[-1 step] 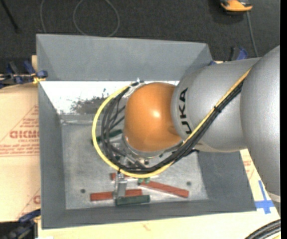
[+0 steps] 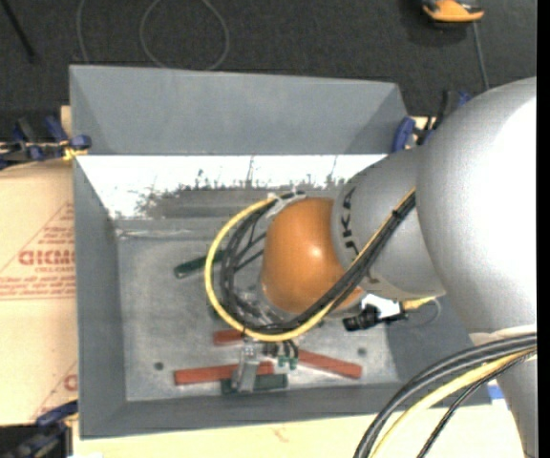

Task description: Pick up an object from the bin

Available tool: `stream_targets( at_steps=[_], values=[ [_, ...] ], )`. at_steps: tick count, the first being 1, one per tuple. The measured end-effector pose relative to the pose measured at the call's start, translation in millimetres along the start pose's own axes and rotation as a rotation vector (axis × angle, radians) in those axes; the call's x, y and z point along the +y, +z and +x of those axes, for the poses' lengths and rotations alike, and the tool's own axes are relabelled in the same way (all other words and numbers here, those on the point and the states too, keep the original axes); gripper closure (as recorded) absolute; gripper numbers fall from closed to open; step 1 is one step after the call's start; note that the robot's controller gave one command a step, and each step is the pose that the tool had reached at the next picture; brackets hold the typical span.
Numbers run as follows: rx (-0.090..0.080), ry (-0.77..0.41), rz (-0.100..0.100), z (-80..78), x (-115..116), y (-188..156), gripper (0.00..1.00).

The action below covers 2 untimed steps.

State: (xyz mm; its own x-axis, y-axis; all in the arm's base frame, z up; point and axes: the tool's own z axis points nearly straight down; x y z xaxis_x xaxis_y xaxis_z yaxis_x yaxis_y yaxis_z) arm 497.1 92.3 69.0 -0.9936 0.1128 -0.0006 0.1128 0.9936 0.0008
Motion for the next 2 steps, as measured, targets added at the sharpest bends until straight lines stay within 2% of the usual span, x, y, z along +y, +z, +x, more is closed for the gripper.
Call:
stream_targets(
  at_steps=[1, 2],
  values=[
    [0.001, -0.001, -0.002, -0.4, 2.4, -4.1, 1.00],
    [-0.010, -0.016, -0.002, -12.2, -11.6, -167.5, 1.00]
  ],
)
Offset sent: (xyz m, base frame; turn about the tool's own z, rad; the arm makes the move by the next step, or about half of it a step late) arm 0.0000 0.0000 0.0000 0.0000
